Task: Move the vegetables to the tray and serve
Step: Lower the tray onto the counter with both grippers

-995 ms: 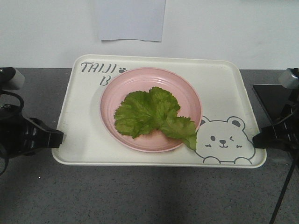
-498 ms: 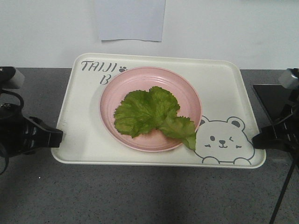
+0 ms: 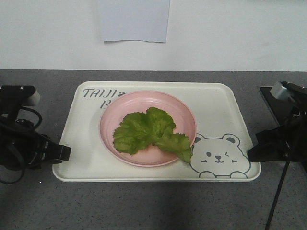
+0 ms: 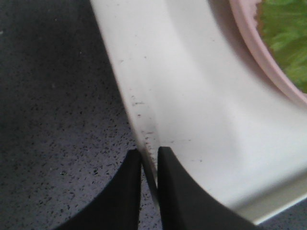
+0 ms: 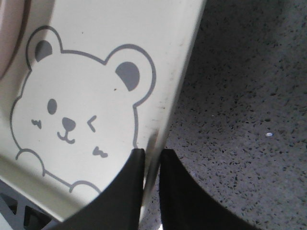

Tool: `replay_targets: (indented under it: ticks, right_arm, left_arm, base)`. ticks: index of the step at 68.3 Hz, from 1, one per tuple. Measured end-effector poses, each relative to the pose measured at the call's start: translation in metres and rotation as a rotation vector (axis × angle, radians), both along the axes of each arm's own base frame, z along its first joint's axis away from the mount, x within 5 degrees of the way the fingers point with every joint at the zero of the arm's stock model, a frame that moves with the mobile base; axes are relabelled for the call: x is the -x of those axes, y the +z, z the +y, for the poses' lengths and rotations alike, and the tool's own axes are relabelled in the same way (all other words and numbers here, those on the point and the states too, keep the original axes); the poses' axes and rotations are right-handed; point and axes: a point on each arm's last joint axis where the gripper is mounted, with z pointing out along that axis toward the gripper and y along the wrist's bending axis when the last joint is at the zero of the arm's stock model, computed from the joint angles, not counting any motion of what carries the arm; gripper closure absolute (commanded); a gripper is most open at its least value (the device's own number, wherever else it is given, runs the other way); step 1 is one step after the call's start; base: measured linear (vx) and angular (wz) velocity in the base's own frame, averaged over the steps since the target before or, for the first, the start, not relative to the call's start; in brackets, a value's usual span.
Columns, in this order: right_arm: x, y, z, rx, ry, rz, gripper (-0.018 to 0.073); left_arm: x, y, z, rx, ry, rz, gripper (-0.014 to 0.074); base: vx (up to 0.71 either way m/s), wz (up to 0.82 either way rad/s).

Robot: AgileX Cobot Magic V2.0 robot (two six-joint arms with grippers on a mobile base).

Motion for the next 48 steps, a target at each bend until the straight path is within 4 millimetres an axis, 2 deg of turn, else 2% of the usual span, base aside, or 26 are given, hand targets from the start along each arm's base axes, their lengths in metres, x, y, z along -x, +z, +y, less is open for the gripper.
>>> replay_targets:
  ticks: [27,48]
  right_arm:
    - [-0.018,-0.033,-0.003,-0.002,-0.011,0.121,0.0562]
    - [-0.031,-0.060,0.002,0.038,0.013,0.176,0.0553]
  left_arm:
    - [-0.026,-0.043,-0.008,-0.054,0.003,0.141,0.0603]
    - [-0.038,-0.062,-0.010,-0.083,0.005,0.174,0.0603]
  base:
    - [0.00,0.00]
    - [0.00,0.00]
